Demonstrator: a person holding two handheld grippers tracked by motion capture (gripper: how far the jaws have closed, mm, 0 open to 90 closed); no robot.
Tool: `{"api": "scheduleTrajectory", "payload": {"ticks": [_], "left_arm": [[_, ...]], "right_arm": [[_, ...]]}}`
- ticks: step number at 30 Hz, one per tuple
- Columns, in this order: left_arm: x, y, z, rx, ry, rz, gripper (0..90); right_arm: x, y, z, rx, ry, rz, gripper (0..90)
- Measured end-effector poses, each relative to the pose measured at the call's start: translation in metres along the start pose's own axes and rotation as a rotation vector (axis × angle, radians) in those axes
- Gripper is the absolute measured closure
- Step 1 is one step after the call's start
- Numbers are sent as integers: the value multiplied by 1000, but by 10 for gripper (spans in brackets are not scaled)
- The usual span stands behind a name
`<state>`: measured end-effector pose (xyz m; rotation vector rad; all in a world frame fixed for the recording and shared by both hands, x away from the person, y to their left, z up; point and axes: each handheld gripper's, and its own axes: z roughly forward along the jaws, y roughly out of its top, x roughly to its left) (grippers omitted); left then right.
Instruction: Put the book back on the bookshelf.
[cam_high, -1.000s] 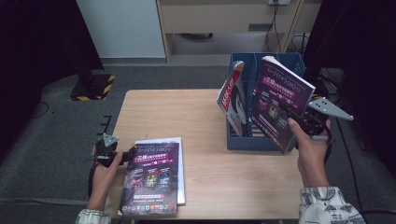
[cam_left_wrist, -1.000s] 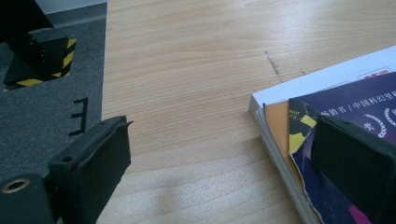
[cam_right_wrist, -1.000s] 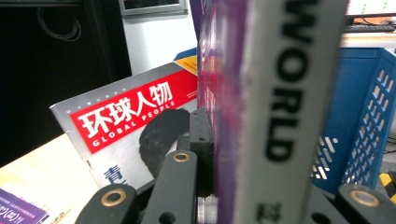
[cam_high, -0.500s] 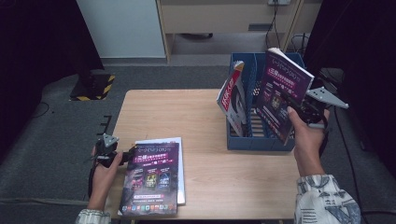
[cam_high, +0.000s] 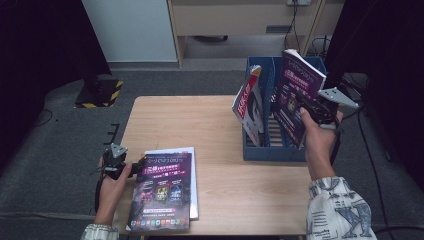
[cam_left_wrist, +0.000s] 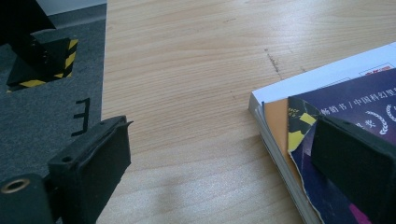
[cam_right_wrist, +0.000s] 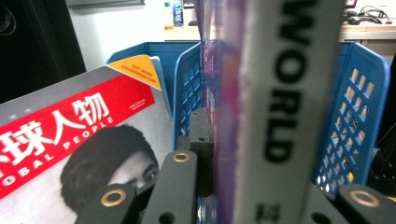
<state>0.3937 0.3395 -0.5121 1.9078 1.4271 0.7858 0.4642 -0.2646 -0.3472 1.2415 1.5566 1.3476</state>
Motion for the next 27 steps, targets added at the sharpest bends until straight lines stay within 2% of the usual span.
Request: {"api": "scheduleTrajectory", "payload": {"ticks": [8,15,17,22,27], "left_arm": [[0,0,1,1,-5,0,45],[-1,0,2,2,-11,3,44],[-1,0,1,2,-24,3,44],[-2,1,2,3,-25,9,44],[-2,1,2,2,-25,10,43]], "right_arm": [[-2,-6,25,-18,-11,36,827],[-3,-14,37,-34,-16,58,826],[-1,-17,39,-40,-23,50,826],[2,-24,41,-51,-29,42,827],[5,-29,44,-56,-58,28,827]]}}
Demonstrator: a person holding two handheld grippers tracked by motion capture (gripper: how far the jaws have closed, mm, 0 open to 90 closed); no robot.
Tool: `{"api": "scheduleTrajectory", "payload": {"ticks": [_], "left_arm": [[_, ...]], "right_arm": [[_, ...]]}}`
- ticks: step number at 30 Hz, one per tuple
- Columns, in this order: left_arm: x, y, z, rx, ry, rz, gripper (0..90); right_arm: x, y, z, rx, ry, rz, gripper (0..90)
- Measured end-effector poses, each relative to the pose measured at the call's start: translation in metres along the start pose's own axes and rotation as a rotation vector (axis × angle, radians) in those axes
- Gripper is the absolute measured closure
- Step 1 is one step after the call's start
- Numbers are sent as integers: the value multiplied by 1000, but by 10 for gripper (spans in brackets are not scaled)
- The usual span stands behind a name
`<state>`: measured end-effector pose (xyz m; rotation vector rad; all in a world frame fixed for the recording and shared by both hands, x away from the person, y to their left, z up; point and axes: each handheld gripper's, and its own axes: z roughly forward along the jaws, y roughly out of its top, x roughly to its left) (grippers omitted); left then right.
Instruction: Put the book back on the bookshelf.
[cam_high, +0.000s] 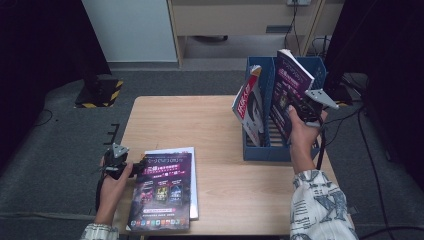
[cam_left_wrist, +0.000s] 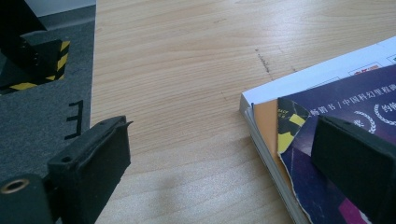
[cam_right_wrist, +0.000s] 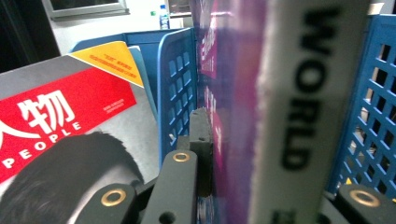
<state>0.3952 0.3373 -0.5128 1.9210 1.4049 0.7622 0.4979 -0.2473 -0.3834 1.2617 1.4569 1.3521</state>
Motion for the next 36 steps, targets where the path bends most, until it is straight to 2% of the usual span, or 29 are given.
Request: {"api": "scheduleTrajectory", "payload": {"ticks": [8,12,22,28,36], "left_arm": [[-1,1,0,-3,-1,8,45],[-2,1,0,0,-1,11,45],[-2,1,0,2,0,15,44],[-1,1,0,3,0,13,43],[-1,2,0,2,1,14,44]], "right_arm": [[-3,-10,7,11,-31,-9,826],[-3,-14,7,-3,-44,-8,826],[-2,-17,8,2,-2,17,826],[0,-19,9,8,7,9,826],[6,-23,12,54,33,-9,825]]}}
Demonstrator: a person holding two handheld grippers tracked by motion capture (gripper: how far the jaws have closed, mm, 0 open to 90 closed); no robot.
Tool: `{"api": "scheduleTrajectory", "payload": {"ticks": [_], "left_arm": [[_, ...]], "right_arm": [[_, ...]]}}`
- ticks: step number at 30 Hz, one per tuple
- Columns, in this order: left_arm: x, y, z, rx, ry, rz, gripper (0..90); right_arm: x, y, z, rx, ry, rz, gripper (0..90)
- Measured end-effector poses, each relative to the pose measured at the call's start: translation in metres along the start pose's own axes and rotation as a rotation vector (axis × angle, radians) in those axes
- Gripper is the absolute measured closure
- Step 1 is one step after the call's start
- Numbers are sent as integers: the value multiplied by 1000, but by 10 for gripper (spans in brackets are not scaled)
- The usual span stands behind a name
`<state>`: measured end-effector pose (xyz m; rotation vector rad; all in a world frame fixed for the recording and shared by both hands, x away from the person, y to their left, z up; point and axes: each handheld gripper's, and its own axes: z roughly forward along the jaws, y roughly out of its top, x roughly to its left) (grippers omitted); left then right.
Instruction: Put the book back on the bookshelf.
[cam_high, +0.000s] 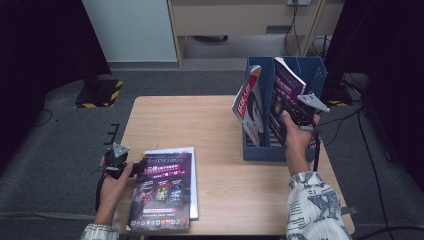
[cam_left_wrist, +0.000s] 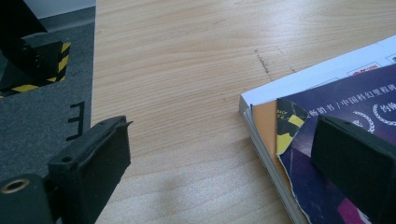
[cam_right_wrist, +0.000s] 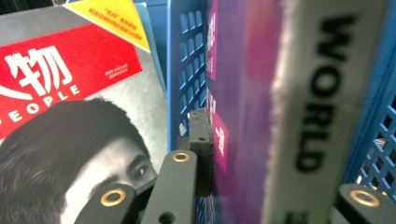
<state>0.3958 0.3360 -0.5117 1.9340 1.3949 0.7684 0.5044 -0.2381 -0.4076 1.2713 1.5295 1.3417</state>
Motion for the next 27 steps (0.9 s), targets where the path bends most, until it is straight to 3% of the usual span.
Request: {"api": "scheduleTrajectory", "payload": {"ticks": [15,27], "left_arm": [[-1,0,-1,0,0,1,45],[0,0,0,-1,4,-4,45]], "right_arm": [[6,-9,0,80,43,-22,812],[3,1,-8,55,86,-24,801]]}}
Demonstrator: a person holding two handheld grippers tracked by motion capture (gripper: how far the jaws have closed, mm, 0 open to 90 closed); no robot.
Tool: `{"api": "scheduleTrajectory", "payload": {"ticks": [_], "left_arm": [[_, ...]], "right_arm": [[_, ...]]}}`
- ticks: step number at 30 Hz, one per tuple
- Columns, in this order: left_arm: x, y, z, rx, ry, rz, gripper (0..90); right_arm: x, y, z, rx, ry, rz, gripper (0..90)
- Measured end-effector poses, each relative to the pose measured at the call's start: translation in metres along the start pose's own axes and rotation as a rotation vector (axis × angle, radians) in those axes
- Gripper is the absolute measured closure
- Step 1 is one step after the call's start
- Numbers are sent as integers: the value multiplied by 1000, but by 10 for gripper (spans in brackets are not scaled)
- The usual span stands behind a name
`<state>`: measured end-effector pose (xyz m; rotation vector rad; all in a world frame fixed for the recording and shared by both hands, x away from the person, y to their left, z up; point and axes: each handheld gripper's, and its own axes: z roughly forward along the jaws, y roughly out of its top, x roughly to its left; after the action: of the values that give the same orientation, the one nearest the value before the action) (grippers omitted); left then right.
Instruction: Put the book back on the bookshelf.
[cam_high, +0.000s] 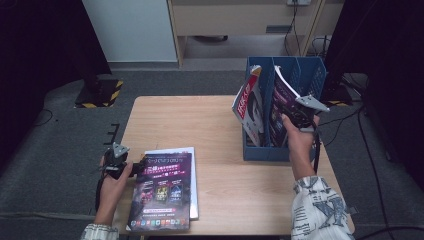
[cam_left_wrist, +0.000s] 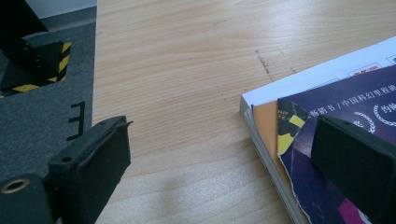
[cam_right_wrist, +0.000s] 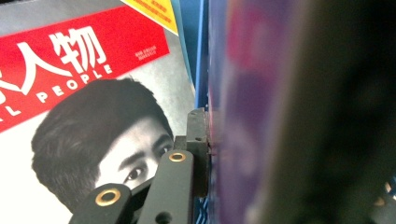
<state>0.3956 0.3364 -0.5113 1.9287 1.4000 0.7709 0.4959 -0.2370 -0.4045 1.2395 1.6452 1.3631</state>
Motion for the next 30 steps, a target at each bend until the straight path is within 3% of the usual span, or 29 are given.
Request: {"api": "scheduleTrajectory", "payload": {"ticks": [6,11,19,30], "left_arm": [[0,0,0,5,0,0,45],[0,0,0,4,1,1,45],[1,0,0,0,0,-5,45],[1,0,-1,-2,-2,-7,45]], "right_arm": [[1,6,-3,-26,24,-7,791],[1,9,-3,-8,37,-18,818],[0,13,-4,-14,-25,-14,821],[-8,24,-4,-62,-108,15,821]]}}
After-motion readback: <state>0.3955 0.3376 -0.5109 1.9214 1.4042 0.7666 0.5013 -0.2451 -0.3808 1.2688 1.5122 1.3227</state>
